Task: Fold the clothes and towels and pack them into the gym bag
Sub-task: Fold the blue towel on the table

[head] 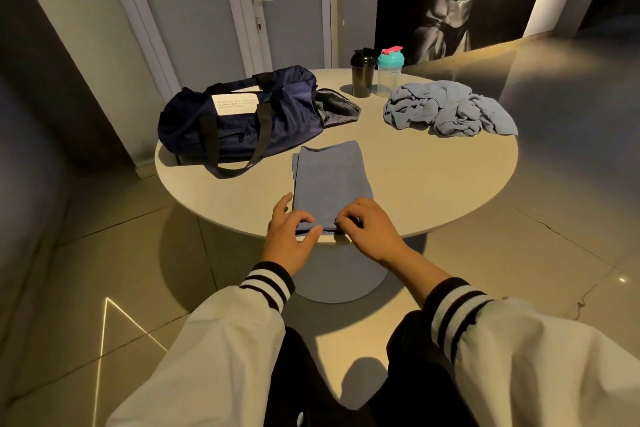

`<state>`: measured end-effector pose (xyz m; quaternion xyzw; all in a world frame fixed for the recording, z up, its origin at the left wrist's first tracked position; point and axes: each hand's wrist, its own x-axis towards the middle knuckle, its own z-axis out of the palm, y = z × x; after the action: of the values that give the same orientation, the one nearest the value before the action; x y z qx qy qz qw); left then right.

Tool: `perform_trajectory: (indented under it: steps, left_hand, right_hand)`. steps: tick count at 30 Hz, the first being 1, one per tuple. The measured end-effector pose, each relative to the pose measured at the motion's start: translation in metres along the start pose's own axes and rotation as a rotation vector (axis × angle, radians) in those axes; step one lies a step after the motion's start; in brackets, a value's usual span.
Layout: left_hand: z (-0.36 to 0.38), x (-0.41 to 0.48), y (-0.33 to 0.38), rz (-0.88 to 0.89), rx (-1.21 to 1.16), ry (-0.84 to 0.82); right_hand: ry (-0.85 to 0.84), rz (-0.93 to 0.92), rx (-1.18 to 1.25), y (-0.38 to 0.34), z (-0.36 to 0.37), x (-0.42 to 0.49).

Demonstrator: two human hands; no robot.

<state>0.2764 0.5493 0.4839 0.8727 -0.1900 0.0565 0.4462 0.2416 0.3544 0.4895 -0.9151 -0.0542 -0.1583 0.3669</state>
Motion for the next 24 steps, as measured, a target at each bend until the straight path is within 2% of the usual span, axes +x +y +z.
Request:
perform_trajectory:
  steps: [4, 8, 12, 15, 22, 24]
  left_hand:
    - [-0.005, 0.02, 0.014, -0.055, -0.011, -0.018]
    - [-0.007, 0.042, 0.018, -0.118, -0.01, -0.011]
    - [-0.008, 0.069, 0.008, -0.194, -0.055, 0.033]
    - [-0.01, 0.093, 0.006, -0.238, -0.118, 0.016]
    - [-0.002, 0.15, 0.001, -0.215, -0.048, -0.09]
    - [0.003, 0.16, -0.005, -0.202, -0.008, -0.111]
  right_hand:
    - [0.132, -0.067, -0.206, -0.012, -0.002, 0.018]
    - [-0.081, 0.111, -0.344, -0.019, -0.005, 0.043]
    - [-0.03, 0.19, -0.452, -0.021, -0.011, 0.066]
    - [0.018, 0.197, -0.426, -0.012, -0.012, 0.087]
    - [-0.114, 0.238, -0.212, 0.012, 0.001, 0.123]
    - [-0.131, 0.213, -0.229, 0.019, 0.009, 0.118]
